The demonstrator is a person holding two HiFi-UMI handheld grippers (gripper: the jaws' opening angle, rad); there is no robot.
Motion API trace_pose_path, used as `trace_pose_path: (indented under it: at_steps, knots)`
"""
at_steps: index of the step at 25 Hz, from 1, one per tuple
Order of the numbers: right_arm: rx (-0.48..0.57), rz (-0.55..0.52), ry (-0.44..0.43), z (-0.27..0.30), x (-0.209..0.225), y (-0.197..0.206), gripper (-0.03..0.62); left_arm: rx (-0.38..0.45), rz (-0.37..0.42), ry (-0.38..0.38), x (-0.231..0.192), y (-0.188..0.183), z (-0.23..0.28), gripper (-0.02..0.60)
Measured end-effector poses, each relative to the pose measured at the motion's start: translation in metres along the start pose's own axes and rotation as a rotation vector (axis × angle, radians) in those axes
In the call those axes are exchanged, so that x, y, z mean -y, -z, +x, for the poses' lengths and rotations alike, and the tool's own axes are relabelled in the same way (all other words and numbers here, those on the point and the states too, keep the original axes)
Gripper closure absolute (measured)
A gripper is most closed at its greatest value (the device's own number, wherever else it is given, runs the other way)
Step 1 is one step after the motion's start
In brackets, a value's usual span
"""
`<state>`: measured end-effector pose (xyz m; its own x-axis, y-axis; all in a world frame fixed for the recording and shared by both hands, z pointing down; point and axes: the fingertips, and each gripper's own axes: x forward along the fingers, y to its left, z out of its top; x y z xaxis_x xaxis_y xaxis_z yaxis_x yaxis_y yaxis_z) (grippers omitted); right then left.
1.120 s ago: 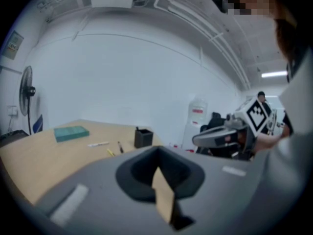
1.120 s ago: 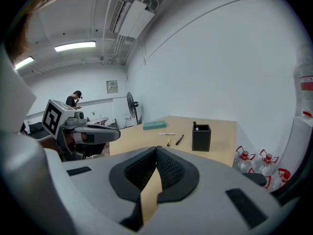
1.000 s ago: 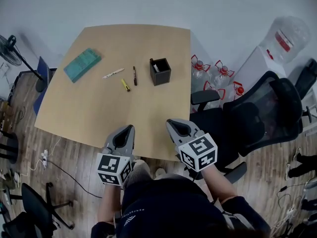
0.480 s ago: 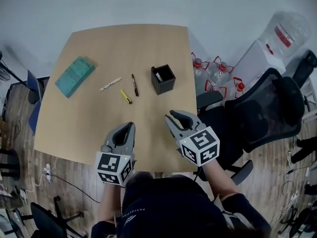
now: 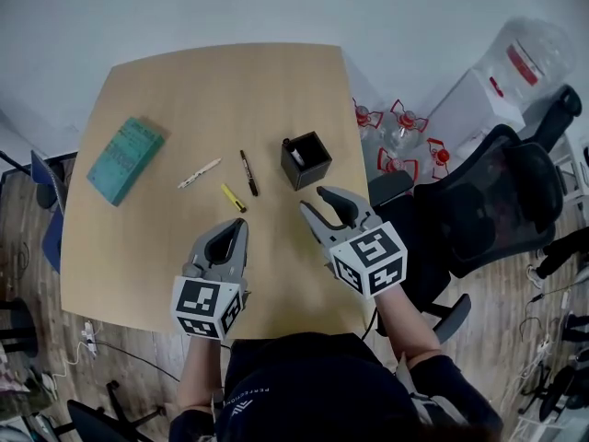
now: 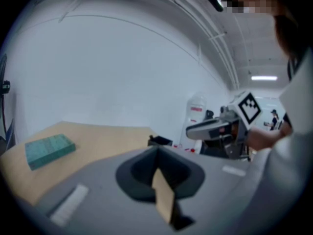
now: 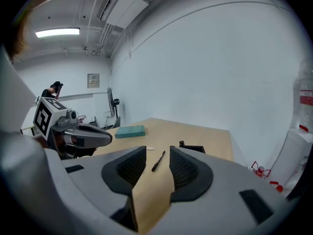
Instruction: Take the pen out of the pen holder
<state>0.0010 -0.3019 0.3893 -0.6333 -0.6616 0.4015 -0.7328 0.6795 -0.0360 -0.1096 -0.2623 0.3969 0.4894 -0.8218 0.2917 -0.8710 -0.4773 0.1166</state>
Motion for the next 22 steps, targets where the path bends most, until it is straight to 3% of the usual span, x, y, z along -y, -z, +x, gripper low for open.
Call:
trace_pose_path:
  at_steps: [22]
  knots:
    - [-0.159, -0.035, 0.171, 0.111, 0.063, 0.001, 0.462, -0.036, -0.067, 0.008, -0.096, 0.025, 0.053, 0.577]
